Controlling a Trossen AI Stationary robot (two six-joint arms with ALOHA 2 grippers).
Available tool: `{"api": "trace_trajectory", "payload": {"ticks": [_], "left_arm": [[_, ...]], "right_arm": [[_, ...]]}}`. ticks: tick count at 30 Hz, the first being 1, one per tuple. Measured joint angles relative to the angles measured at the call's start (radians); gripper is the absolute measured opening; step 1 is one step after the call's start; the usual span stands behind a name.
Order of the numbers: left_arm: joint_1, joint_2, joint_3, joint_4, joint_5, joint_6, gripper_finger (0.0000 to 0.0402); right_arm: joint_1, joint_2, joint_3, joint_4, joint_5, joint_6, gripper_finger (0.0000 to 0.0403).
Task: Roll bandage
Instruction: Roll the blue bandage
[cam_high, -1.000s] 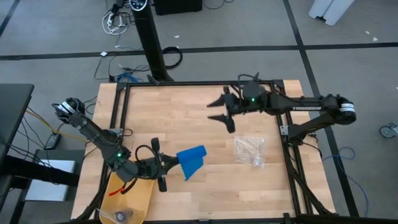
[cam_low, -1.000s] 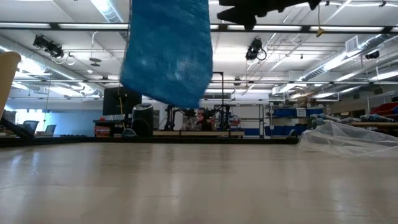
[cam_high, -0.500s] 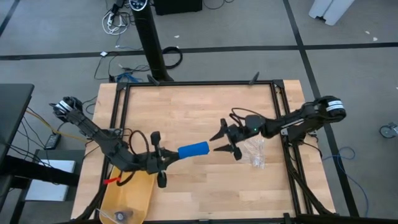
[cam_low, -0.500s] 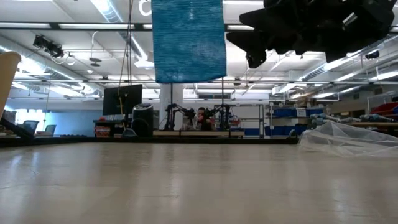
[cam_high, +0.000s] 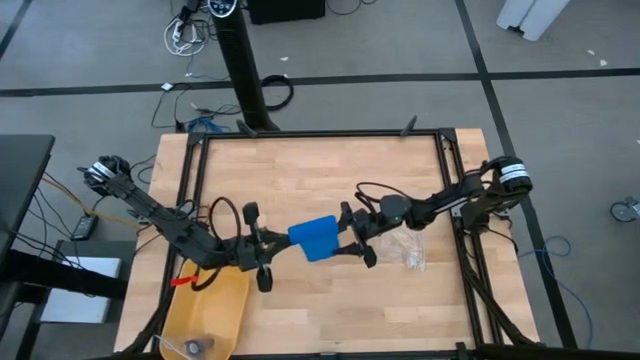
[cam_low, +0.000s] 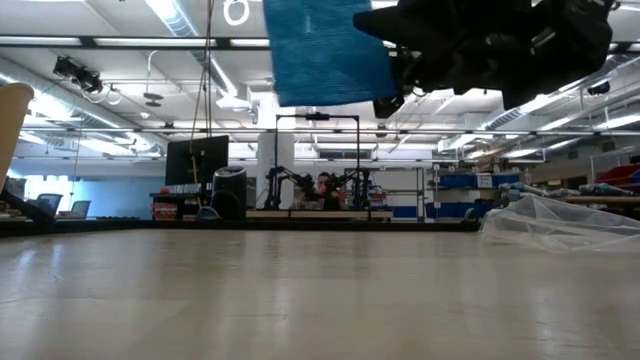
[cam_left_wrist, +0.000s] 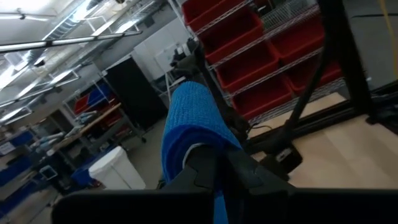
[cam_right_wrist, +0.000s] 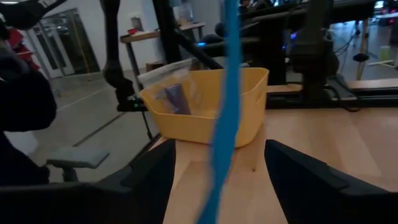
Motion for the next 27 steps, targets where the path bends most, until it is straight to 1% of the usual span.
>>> {"api": "trace_trajectory", "payload": {"ticks": [3, 9, 11, 13, 15, 17, 23, 24, 25, 27], "left_arm": [[0.001, 0.0, 0.0, 0.005, -0.007, 0.0, 0.0013], [0.0, 0.0, 0.0, 0.023, -0.006, 0.004, 0.0013], [0.001, 0.0, 0.001, 0.033, -0.007, 0.014, 0.0013], [0.0, 0.0, 0.001, 0.05, -0.006, 0.025, 0.0013], [0.002, 0.0, 0.001, 0.058, -0.006, 0.038, 0.0013], [0.002, 0.0, 0.001, 0.074, -0.006, 0.056, 0.0013], [0.002, 0.0, 0.001, 0.126, -0.024, 0.127, 0.0013], [0.002, 0.0, 0.001, 0.13, -0.04, 0.135, 0.0013], [0.004, 0.0, 0.001, 0.132, -0.054, 0.143, 0.0013], [0.009, 0.0, -0.007, 0.152, -0.098, 0.169, 0.0013]], "right_arm": [[0.009, -0.01, -0.001, -0.01, 0.0, -0.002, 0.0258], [0.01, -0.007, -0.001, -0.011, 0.039, -0.016, 0.0278], [0.01, 0.002, -0.002, -0.024, 0.058, -0.015, 0.0278], [0.01, 0.002, -0.002, -0.023, 0.061, -0.026, 0.0265], [0.015, 0.002, -0.001, -0.015, 0.065, -0.031, 0.0237], [0.017, 0.002, -0.001, 0.005, 0.064, -0.033, 0.0193], [0.021, 0.001, -0.001, -0.001, 0.046, -0.019, 0.0028], [0.023, 0.001, -0.001, -0.005, 0.041, -0.01, 0.0015], [0.028, 0.001, -0.001, -0.006, 0.032, 0.003, 0.0011], [0.039, 0.001, -0.001, -0.006, 0.002, 0.032, 0.0013]]}}
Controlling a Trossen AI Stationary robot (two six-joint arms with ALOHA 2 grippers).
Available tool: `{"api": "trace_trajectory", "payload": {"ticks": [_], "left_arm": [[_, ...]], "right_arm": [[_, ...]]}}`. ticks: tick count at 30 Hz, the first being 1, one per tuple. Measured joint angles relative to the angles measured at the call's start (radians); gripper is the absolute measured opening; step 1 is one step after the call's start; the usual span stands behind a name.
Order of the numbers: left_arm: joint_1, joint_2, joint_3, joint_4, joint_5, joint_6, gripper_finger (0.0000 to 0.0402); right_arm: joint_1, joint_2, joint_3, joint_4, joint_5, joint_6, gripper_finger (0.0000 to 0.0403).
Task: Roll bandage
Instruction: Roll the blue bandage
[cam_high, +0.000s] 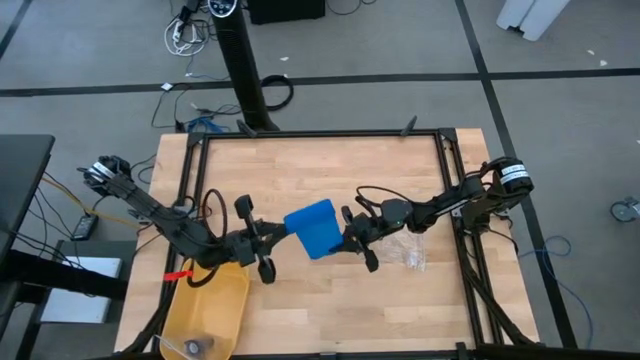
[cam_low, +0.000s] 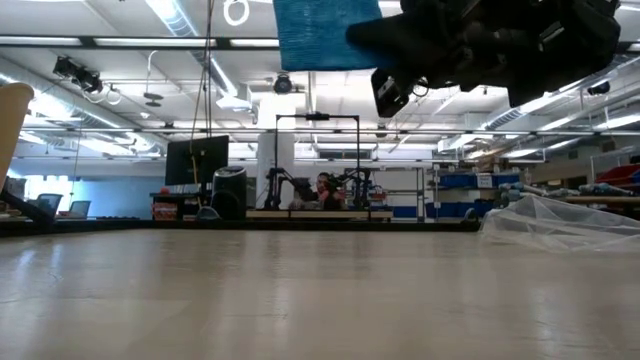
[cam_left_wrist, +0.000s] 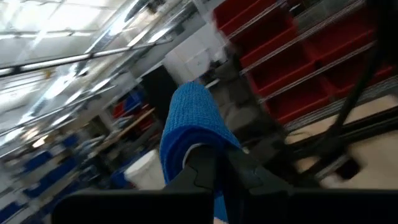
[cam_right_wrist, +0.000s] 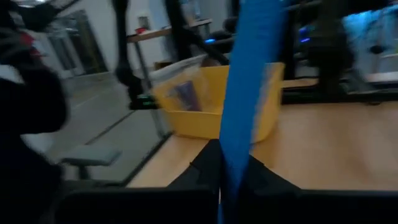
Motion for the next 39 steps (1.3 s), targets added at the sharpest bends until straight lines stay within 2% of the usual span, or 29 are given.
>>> {"api": "trace_trajectory", "payload": {"ticks": [9, 18, 24, 27, 33, 39], "left_arm": [[0.034, -0.052, -0.114, 0.036, -0.13, 0.009, 0.0013], [0.086, -0.136, -0.304, 0.12, -0.203, -0.037, 0.0013], [0.134, -0.101, -0.383, 0.116, -0.203, -0.144, 0.0013], [0.147, -0.058, -0.391, 0.087, -0.181, -0.206, 0.0013], [0.171, 0.05, -0.384, 0.076, -0.104, -0.294, 0.0013], [0.176, 0.14, -0.331, 0.075, -0.047, -0.306, 0.0013]], "right_arm": [[0.118, -0.036, 0.0, -0.007, -0.073, 0.013, 0.0003], [0.171, -0.212, 0.0, -0.017, -0.068, -0.035, 0.0002], [0.126, -0.324, 0.002, -0.028, -0.012, -0.05, 0.0001], [0.093, -0.362, 0.038, -0.089, 0.006, -0.051, 0.0001], [0.029, -0.376, 0.189, -0.291, 0.018, -0.084, 0.0], [-0.012, -0.376, 0.339, -0.463, 0.057, -0.136, 0.0]]}}
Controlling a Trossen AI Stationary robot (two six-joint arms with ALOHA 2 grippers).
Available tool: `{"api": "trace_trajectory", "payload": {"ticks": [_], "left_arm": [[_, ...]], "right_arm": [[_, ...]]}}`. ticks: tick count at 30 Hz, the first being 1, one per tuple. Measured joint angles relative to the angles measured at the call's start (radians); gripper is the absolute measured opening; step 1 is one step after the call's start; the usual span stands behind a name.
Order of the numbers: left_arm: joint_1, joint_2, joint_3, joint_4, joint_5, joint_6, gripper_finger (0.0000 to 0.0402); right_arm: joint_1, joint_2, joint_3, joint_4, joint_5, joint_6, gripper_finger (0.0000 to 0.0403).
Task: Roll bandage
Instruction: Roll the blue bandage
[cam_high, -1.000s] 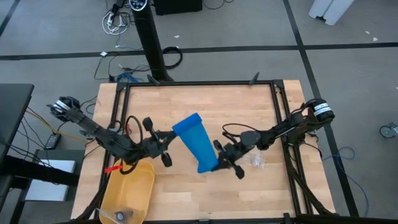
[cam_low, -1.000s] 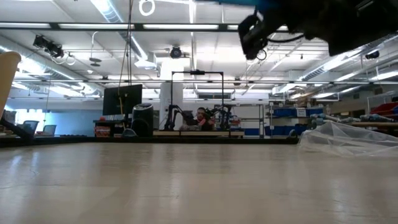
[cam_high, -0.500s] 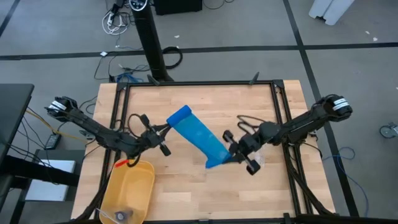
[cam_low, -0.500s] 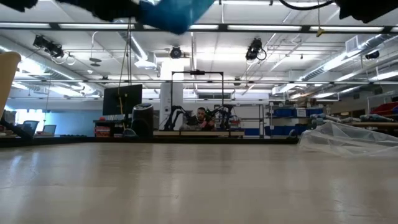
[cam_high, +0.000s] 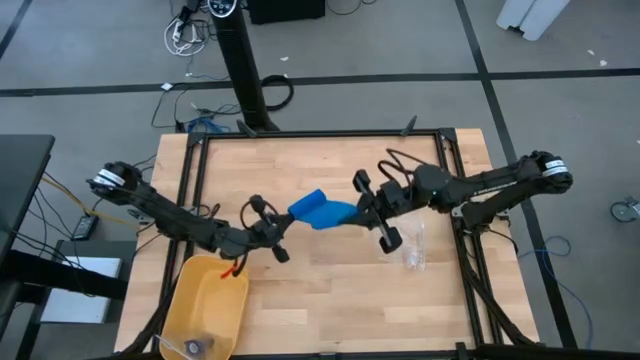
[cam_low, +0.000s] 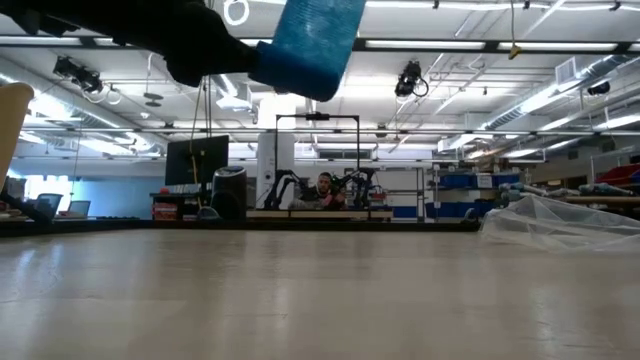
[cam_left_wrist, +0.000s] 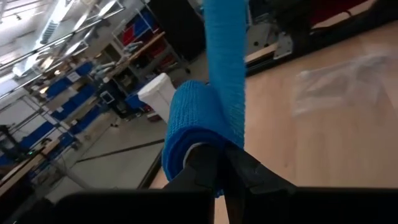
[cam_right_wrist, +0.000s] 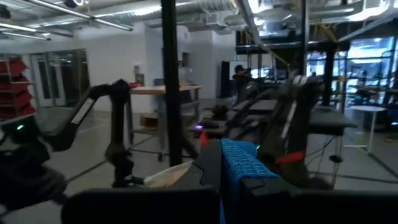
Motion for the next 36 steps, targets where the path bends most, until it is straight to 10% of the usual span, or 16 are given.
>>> {"api": "trace_trajectory", "payload": {"ticks": [36], "left_arm": [[-0.084, 0.093, 0.258, -0.13, 0.291, 0.0, 0.0013]], "right_arm": [[-0.286, 0.186, 0.103, -0.124, 0.18, 0.056, 0.0041]]}}
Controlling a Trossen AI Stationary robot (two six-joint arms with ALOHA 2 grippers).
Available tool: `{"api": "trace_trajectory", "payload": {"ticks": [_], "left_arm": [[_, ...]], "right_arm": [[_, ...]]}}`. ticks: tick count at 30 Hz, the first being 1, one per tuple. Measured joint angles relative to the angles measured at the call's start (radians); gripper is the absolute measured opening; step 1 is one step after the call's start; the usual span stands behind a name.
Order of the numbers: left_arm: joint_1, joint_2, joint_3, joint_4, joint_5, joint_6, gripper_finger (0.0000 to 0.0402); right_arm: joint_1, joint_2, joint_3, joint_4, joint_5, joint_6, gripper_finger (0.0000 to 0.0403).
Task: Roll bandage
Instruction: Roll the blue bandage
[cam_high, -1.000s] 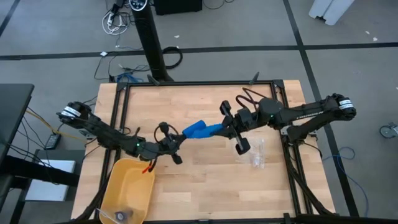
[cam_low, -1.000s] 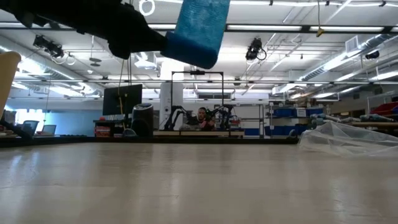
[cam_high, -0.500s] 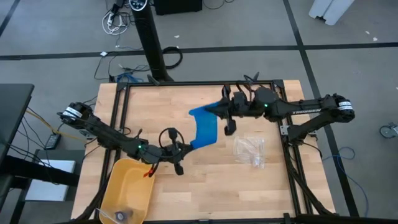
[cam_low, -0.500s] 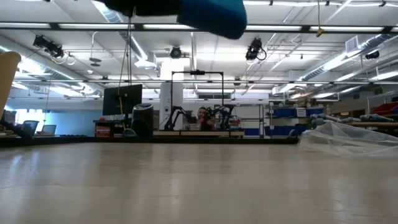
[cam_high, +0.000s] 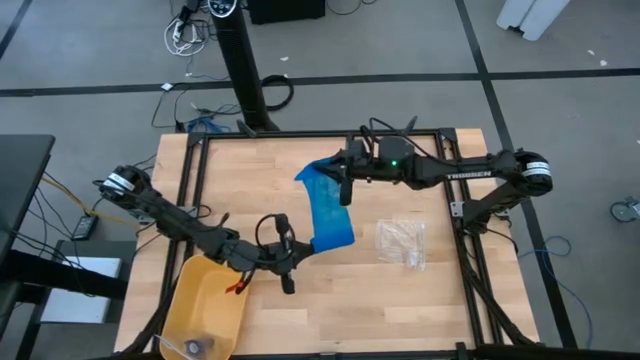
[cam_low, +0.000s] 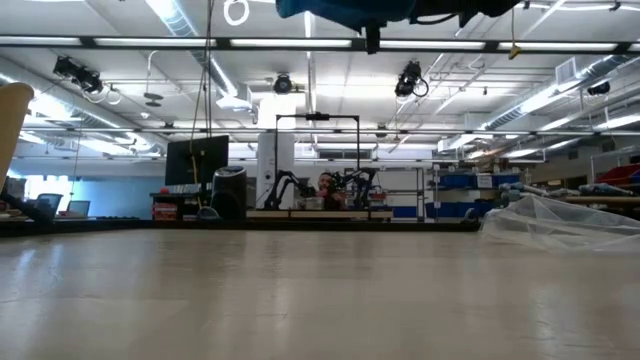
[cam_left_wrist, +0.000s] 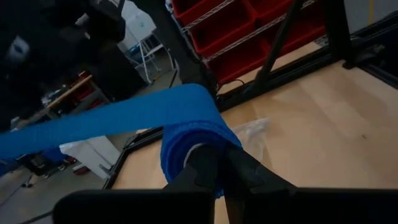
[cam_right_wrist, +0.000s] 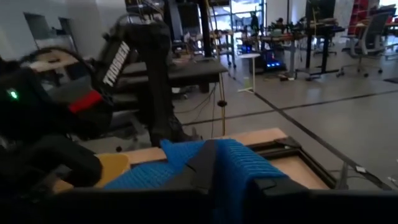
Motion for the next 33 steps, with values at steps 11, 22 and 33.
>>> {"api": "trace_trajectory", "payload": {"ticks": [11, 22, 33], "left_arm": [[-0.009, 0.0, 0.0, 0.022, 0.002, -0.026, 0.0013], [-0.009, 0.0, 0.0, 0.024, 0.005, -0.042, 0.0013], [-0.009, 0.0, 0.0, 0.003, 0.006, -0.073, 0.0013]], "right_arm": [[-0.002, 0.0, 0.0, -0.055, 0.004, -0.013, 0.0171], [-0.003, -0.01, 0.0, -0.095, 0.005, 0.034, 0.0222], [-0.006, -0.01, 0.0, -0.237, -0.042, 0.171, 0.0222]]}}
